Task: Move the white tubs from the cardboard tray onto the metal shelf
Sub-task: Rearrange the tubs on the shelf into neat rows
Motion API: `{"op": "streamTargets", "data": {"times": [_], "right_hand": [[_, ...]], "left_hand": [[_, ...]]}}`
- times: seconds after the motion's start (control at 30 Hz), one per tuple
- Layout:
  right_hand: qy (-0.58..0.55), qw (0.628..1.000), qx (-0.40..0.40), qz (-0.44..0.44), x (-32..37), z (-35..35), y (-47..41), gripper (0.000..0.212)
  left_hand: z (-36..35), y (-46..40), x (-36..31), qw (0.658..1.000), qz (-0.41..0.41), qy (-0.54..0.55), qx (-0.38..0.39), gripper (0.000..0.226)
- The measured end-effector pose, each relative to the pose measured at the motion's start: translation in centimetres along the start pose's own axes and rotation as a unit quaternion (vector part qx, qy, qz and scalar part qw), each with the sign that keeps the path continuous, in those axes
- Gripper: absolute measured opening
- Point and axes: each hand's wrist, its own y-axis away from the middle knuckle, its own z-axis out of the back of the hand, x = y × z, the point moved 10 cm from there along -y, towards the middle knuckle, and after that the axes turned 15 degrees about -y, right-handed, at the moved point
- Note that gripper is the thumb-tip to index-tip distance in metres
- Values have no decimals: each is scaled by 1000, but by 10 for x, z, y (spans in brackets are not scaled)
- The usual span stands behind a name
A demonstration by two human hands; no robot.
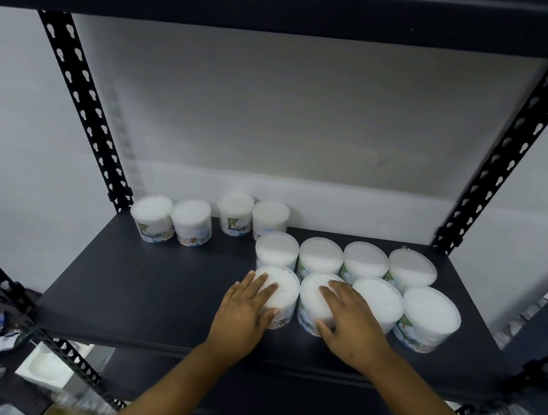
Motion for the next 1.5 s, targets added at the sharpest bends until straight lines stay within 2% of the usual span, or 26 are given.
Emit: {"op": "streamTargets", "data": {"times": [0.27,0.5,0.77,0.93,1.03,1.1,1.5], "right_hand": [[-43,999,-29,-7,7,12,-7,69],[-36,999,-26,-13,25,15,-36,72],[-33,999,-19,-26,48,9,-95,70],[-18,998,-21,-57,52,3,-137,84],[-13,996,-8,-90,48,-4,-162,71],[-13,994,-1,-108,48,-8,-176,71],[-26,992,-9,-123,49,-22,-229,81]], "left_hand": [[8,-2,1,999,17,40,-24,76],[18,-21,18,999,43,18,9,65],[35,-64,61,998,54,9,-15,65],[43,-104,89,999,44,-27,-14,74],[38,-130,107,999,47,-15,20,69],[35,-145,117,998,40,-20,35,68],[24,-204,157,995,-15,-91,34,85]]}}
